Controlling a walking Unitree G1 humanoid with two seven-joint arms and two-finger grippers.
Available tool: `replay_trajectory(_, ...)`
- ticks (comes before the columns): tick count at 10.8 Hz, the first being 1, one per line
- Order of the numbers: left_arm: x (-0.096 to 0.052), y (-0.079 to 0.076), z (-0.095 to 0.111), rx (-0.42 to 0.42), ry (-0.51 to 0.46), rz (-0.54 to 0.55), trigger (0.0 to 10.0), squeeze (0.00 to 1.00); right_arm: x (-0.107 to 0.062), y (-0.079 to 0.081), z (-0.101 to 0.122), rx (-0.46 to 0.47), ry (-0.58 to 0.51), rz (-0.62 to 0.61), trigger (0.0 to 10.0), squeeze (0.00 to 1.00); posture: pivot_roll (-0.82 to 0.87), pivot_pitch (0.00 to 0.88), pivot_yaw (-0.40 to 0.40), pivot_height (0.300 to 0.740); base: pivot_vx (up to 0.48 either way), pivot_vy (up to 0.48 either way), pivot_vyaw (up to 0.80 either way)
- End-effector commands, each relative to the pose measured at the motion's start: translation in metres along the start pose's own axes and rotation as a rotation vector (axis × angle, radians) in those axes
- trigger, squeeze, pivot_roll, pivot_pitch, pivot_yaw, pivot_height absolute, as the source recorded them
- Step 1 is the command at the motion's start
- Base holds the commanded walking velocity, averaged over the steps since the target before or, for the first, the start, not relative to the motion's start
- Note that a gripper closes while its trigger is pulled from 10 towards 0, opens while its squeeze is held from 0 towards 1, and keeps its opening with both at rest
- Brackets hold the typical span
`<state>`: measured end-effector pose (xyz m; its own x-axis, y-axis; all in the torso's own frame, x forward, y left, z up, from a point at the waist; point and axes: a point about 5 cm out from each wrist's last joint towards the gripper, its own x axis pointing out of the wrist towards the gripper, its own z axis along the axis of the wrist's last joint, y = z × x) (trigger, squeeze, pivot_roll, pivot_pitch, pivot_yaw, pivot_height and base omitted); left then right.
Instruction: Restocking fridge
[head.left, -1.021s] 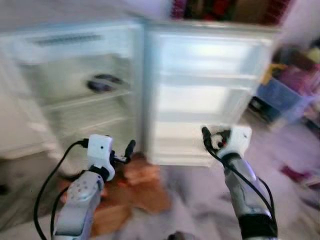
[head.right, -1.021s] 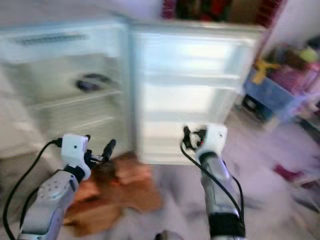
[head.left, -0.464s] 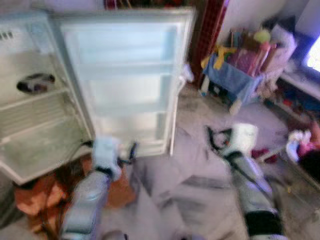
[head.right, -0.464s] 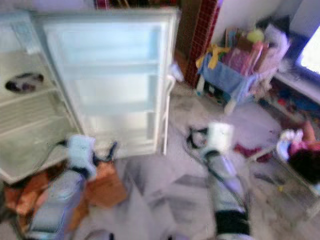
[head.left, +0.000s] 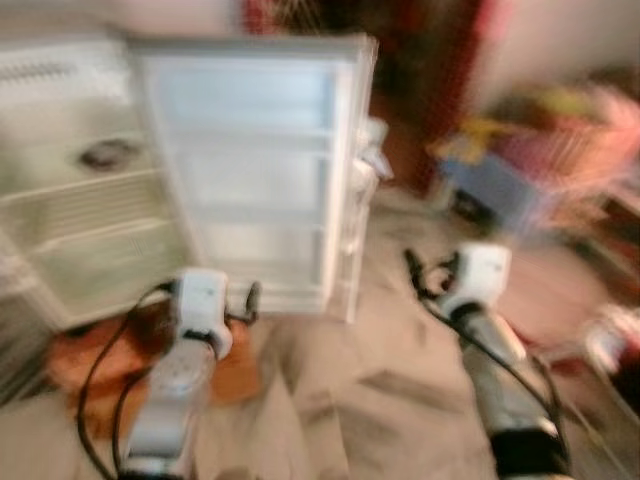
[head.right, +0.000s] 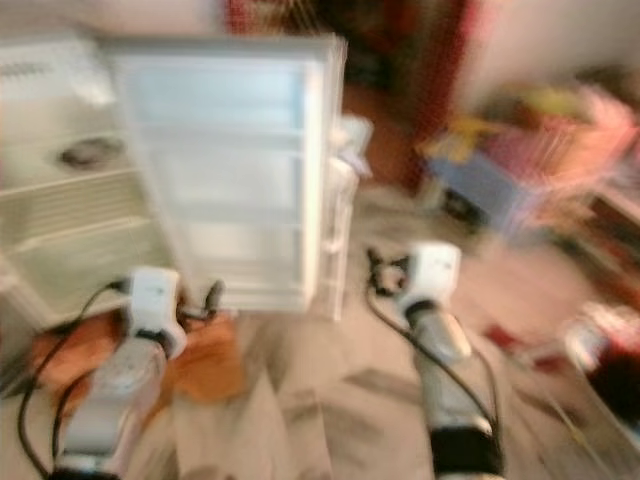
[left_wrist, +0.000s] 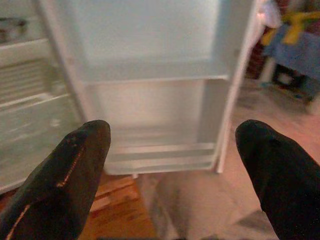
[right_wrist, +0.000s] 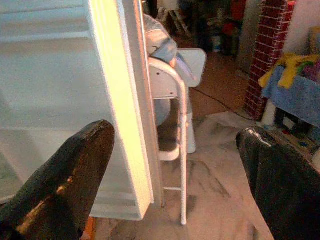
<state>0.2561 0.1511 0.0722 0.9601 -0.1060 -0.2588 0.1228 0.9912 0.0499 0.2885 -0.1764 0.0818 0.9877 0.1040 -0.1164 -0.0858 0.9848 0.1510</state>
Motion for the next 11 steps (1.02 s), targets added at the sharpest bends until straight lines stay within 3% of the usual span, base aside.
replay_trajectory(1,0.0,0.009,0.0,0.012,0.011,0.038,10.0,0.0,0.004,0.009,0.005,0.007,-0.02,0.036,10.0,0.0,0.07,0.0,-0.032,0.74,0.375,-0.296,0.68)
replay_trajectory(5,0.0,0.016,-0.003,0.014,0.027,0.112,10.0,0.0,0.008,0.018,0.006,-0.014,-0.018,0.077,10.0,0.0,0.07,0.0,-0.036,0.74,0.348,-0.303,0.5)
replay_trajectory(9,0.001,0.027,0.001,-0.002,0.002,0.194,10.0,0.0,0.005,0.014,0.005,-0.012,-0.042,0.056,10.0,0.0,0.07,0.0,-0.031,0.74,0.0,0.0,0.0)
replay_trajectory(11,0.001,0.033,0.003,-0.029,-0.008,0.234,10.0,0.0,0.009,0.018,0.01,-0.015,-0.051,0.069,10.0,0.0,0.08,0.0,-0.033,0.74,0.0,-0.442,0.71)
